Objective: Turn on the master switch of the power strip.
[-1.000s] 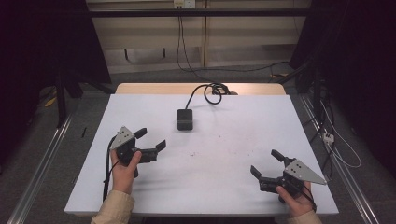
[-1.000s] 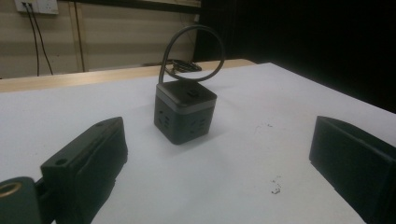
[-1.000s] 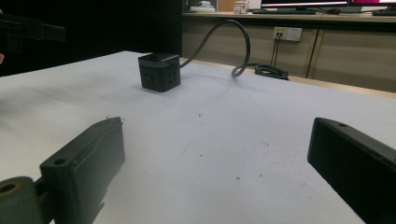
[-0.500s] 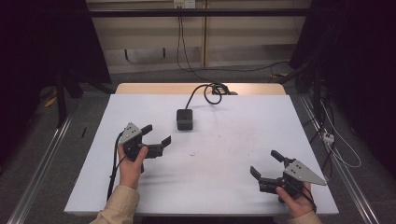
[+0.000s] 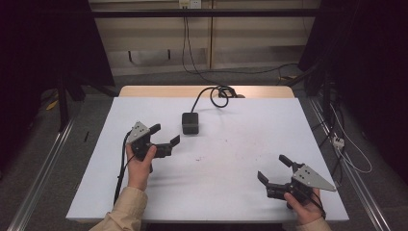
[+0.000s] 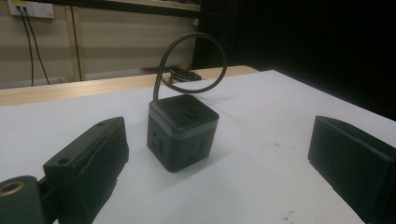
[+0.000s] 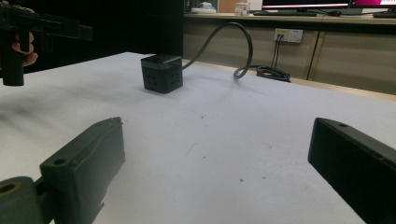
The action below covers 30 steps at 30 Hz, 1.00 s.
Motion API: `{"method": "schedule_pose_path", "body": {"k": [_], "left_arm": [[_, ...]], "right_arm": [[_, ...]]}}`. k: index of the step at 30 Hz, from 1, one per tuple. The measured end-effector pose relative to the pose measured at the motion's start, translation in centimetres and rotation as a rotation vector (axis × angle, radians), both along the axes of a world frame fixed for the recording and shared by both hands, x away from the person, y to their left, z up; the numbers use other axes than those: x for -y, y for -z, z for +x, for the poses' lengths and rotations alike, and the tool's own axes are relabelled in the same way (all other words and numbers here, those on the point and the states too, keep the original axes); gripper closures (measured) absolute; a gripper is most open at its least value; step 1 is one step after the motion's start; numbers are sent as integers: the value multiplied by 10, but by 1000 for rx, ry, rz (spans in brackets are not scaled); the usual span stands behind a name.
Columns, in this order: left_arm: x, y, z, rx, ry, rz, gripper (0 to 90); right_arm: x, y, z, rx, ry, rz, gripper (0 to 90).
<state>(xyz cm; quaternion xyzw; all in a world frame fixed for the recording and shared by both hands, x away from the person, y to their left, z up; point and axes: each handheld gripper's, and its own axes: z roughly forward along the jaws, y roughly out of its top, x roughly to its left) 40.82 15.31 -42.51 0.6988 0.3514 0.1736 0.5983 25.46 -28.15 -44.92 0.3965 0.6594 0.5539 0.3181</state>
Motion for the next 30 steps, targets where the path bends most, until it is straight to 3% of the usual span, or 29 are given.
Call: {"method": "schedule_pose_path", "body": {"k": [30], "left_arm": [[13, -2, 20, -23, -2, -10, 44]], "right_arm": [[3, 0, -3, -1, 9, -9, 34]]}}
